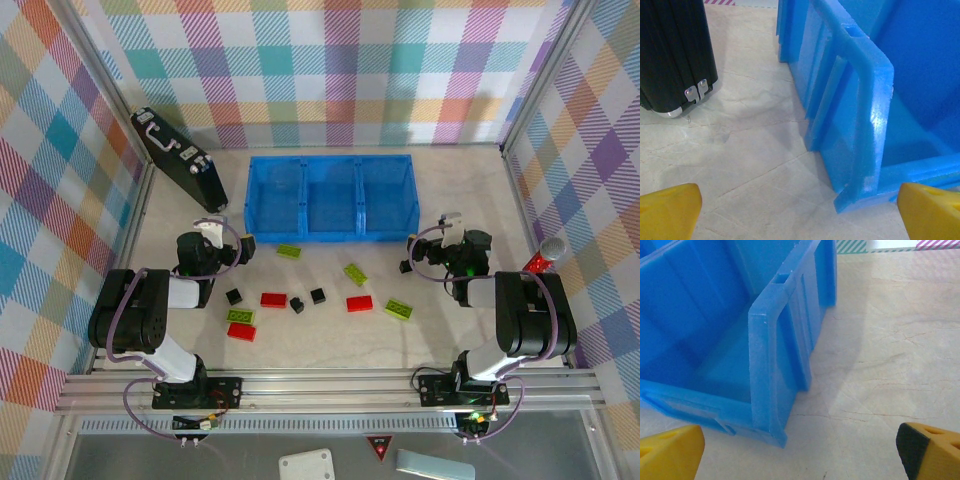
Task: Sort the legos into containers by color
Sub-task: Pick up the lego from the bottom-center of the table.
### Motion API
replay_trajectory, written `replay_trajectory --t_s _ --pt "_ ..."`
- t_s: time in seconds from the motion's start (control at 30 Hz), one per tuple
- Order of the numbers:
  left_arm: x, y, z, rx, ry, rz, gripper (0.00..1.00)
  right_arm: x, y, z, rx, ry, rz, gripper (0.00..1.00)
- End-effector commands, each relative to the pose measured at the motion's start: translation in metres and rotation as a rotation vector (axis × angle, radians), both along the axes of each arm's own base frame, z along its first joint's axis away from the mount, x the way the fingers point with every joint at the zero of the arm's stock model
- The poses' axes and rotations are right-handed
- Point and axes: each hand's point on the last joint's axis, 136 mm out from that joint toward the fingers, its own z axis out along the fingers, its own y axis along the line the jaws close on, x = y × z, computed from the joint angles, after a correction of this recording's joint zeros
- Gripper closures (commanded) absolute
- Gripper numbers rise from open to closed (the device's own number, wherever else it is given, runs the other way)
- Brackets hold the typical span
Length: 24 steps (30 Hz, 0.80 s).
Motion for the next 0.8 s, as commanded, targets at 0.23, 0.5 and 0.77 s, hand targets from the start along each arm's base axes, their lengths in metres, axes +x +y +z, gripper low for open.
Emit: replay_trajectory --t_s 0.23,0.5,0.77 --pt "0.000 0.009 0.010 0.009 -0.029 0.047 0.00 0.003 -0.003 0.025 0.005 -0.040 -0.021 0.01" --pt "0.000 0.010 0.021 0.010 -0.014 0.052 0.00 -0.004 -0.003 0.036 0.011 -0.034 -0.030 0.01" --pt "-0.002 0.020 0.035 0.020 0.023 0.122 0.00 -0.016 0.000 0.035 -0.002 0.067 -0.025 0.02"
